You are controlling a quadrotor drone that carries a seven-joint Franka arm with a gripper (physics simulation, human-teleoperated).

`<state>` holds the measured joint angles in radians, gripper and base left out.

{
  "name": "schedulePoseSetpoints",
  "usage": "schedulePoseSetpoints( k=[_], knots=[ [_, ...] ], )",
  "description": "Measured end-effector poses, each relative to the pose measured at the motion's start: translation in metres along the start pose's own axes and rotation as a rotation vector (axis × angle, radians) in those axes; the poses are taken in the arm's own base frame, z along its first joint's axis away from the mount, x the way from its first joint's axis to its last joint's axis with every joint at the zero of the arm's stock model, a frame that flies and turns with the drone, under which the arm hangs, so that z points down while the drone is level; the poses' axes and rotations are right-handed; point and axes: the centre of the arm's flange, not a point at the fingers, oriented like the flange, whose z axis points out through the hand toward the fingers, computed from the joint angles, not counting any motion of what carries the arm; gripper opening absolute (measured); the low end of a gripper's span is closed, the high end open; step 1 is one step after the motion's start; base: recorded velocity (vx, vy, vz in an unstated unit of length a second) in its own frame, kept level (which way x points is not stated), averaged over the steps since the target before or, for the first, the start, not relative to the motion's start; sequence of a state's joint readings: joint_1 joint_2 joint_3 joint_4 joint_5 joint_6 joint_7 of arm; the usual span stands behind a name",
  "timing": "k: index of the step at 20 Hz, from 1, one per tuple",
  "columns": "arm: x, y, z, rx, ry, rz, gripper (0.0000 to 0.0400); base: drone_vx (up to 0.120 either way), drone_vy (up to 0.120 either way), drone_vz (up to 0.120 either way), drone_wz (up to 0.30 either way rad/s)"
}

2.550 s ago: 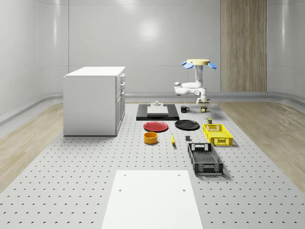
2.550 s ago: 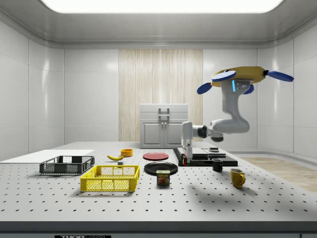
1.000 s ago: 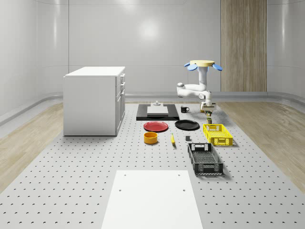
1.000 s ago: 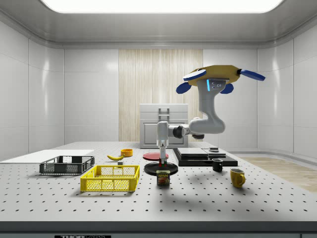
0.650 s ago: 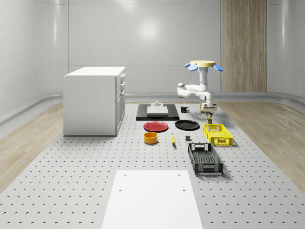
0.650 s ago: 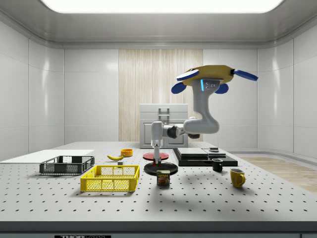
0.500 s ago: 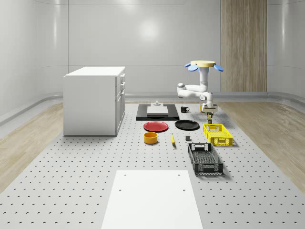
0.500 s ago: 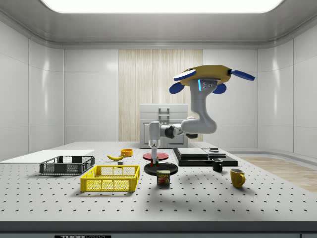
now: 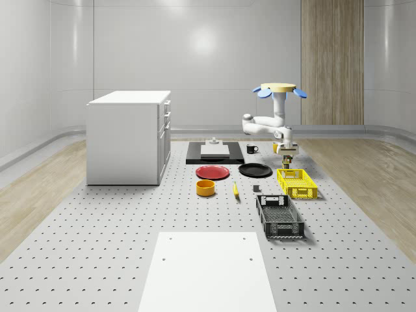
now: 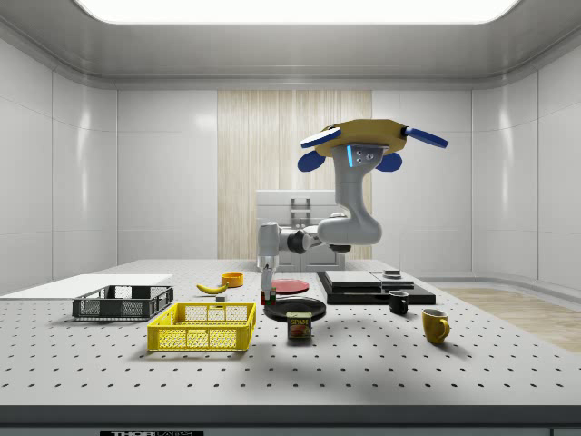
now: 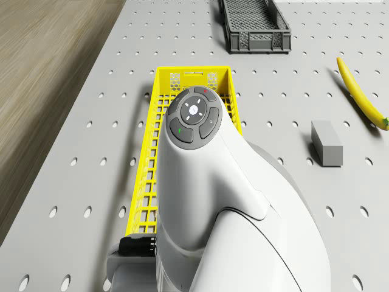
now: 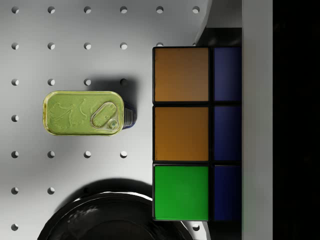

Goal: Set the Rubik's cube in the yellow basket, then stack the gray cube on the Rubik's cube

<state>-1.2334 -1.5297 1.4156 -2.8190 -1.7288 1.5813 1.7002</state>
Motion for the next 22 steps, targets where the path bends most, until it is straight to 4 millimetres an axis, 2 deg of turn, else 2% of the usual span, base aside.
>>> schedulePoseSetpoints(
  k=[16,20,22],
  knots=[
    [0.0,0.0,0.0,0.0,0.0,0.0,0.0325,0.12,0.0,0.0,0.0],
    [0.0,0.0,0.0,0.0,0.0,0.0,0.0325,0.12,0.11,0.0,0.0],
    [0.0,0.0,0.0,0.0,0.0,0.0,0.0325,0.12,0.0,-0.04,0.0]
  ],
)
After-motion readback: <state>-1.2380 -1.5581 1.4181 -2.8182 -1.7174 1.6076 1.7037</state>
